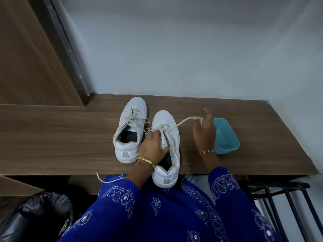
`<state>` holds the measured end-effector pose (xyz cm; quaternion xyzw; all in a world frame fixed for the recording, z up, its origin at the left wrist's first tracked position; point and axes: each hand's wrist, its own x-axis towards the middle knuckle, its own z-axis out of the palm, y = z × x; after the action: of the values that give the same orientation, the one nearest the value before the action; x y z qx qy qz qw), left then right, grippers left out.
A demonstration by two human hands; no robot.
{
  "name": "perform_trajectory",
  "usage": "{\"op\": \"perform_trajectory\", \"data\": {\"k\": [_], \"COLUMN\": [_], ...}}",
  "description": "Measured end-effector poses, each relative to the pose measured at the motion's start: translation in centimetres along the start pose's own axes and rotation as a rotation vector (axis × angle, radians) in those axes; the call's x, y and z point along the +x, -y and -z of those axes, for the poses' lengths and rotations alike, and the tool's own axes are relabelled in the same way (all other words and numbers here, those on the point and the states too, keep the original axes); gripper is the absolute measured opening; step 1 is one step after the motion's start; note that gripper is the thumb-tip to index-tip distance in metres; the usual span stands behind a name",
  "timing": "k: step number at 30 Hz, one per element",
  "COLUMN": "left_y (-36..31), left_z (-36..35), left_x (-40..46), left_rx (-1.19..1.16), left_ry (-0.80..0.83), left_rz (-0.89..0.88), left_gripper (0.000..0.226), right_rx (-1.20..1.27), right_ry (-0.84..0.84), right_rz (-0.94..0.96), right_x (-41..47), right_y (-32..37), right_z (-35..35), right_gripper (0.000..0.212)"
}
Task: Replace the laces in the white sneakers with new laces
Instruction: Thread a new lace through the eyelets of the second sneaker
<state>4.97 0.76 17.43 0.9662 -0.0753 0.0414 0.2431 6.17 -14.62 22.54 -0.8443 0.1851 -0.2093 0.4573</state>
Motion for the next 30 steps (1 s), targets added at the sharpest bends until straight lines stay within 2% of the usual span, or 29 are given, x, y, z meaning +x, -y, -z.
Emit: {"op": "perform_trajectory", "data": {"k": [4, 6, 9, 12, 13, 16, 17, 18, 20, 23, 26, 28, 30], "left_y": [-0.1, -0.1, -0.1, -0.1, -0.2, -0.2, -0.1, -0.1, -0.1, -0.1, -0.1, -0.1, -0.1], "left_z": [0.2, 0.3, 0.4, 0.4, 0.4, 0.5, 0.5, 0.5, 0.4, 0.5, 0.6, 0.6, 0.6], "left_x": [0.0, 0.0, 0.0, -0.1, -0.1, -0.1, -0.1, -0.1, -0.1, -0.2, -0.3, -0.3, -0.2], "left_rx": [0.011, 0.016, -0.005, -0.041, -0.051, -0.056, -0.057, -0.060, -0.064, -0.086, -0.104, -0.118, -0.118], "left_ry": [0.039, 0.054, 0.062, 0.049, 0.050, 0.049, 0.047, 0.047, 0.051, 0.047, 0.052, 0.051, 0.054], "left_rz": [0.013, 0.017, 0.036, 0.045, 0.051, 0.063, 0.065, 0.066, 0.062, 0.070, 0.079, 0.082, 0.083], "left_gripper": [0.051, 0.051, 0.050, 0.049, 0.048, 0.046, 0.045, 0.044, 0.043, 0.044, 0.044, 0.044, 0.044], "right_rx": [-0.219, -0.318, -0.378, -0.350, -0.274, -0.006, 0.040, 0.046, 0.002, -0.118, -0.285, -0.343, -0.301], "right_ry": [0.441, 0.548, 0.529, 0.447, 0.352, -0.112, -0.210, -0.228, -0.105, 0.197, 0.456, 0.454, 0.378], "right_rz": [0.085, 0.075, 0.075, 0.096, 0.054, -0.114, -0.126, -0.119, -0.064, 0.064, 0.123, 0.130, 0.133], "right_x": [-1.1, -1.5, -1.4, -1.2, -1.0, 0.7, 1.4, 2.0, 2.1, 1.0, -0.4, -1.2, -1.4], "right_y": [-1.4, -1.3, -1.3, -1.6, -1.6, -0.9, -0.7, -0.7, -0.3, -0.8, -1.6, -1.9, -1.8], "right_z": [-3.3, -4.2, -4.6, -4.0, -3.4, -1.3, -0.5, -0.2, -0.1, -1.7, -3.7, -4.4, -4.4], "right_gripper": [0.049, 0.043, 0.024, 0.023, 0.026, 0.031, 0.029, 0.027, 0.028, 0.040, 0.036, 0.026, 0.020]}}
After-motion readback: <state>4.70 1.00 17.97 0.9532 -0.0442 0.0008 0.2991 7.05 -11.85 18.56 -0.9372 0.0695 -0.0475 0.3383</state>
